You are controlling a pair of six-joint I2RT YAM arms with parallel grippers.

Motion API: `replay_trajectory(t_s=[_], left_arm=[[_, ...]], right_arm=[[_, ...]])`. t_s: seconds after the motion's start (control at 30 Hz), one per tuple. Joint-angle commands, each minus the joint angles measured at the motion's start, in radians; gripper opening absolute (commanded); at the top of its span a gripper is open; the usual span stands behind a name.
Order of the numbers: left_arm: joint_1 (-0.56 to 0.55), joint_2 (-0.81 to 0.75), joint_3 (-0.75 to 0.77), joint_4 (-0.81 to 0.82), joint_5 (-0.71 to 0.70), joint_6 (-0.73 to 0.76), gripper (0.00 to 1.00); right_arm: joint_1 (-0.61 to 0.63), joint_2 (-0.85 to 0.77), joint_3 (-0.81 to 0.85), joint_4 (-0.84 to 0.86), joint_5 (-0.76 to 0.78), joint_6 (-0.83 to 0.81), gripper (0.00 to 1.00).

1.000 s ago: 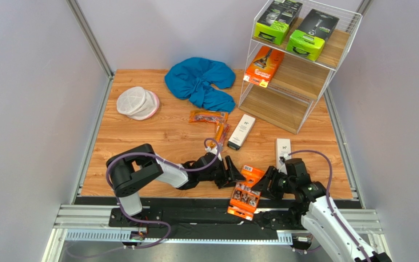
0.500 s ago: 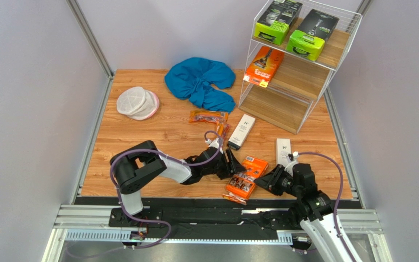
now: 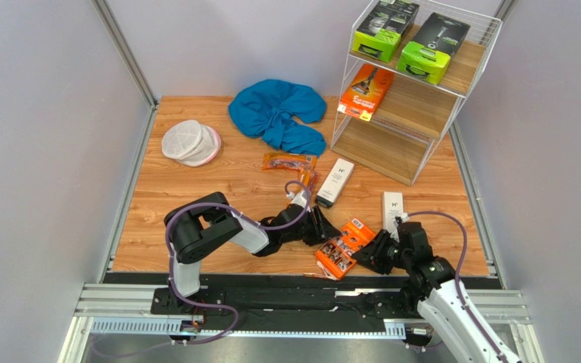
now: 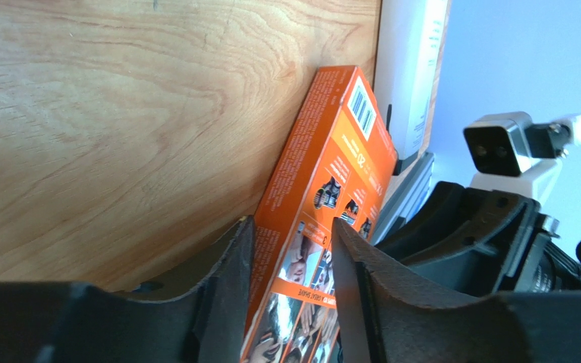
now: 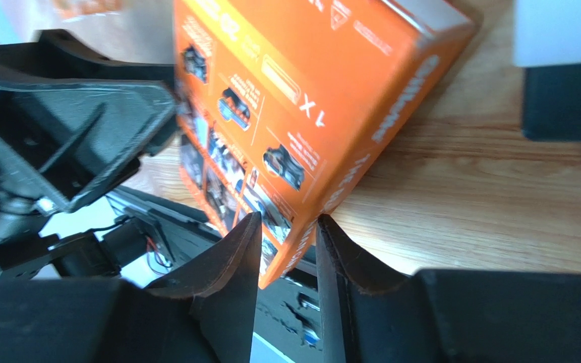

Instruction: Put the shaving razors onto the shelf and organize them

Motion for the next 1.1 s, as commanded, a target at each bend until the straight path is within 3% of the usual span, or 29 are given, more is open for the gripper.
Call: replay_trajectory(t_s=[0.0, 0.27, 0.5, 0.67, 0.83, 0.9, 1.07], left_arm=[[-0.062, 0.023, 0.034, 0.138, 0.230, -0.039, 0.47], [-0.076, 0.017, 0.046, 0.132, 0.274, -0.028, 0.24], [-0.116, 0.003, 0.112, 0.026, 0.319, 0.053, 0.30], [-0.130, -0.023, 0.118, -0.026, 0.322, 0.074, 0.30], [-0.144, -0.025, 0.134, -0.053, 0.343, 0.088, 0.30], [-0.147, -0.028, 0.132, -0.053, 0.346, 0.090, 0.30], [-0.151, -0.035, 0.122, -0.054, 0.342, 0.094, 0.32]], right_arm=[[0.004, 0.068, -0.034, 0.274, -0.037, -0.003, 0.35], [0.004, 0.047, -0.022, 0.254, 0.090, 0.015, 0.35], [0.004, -0.012, -0.024, 0.249, 0.172, 0.028, 0.33], [0.003, 0.019, -0.034, 0.344, 0.189, 0.025, 0.30], [0.003, 0.007, -0.060, 0.445, 0.199, 0.029, 0.14], [0.003, -0.012, -0.070, 0.447, 0.203, 0.035, 0.00], [0.004, -0.069, -0.054, 0.378, 0.227, 0.029, 0.00]])
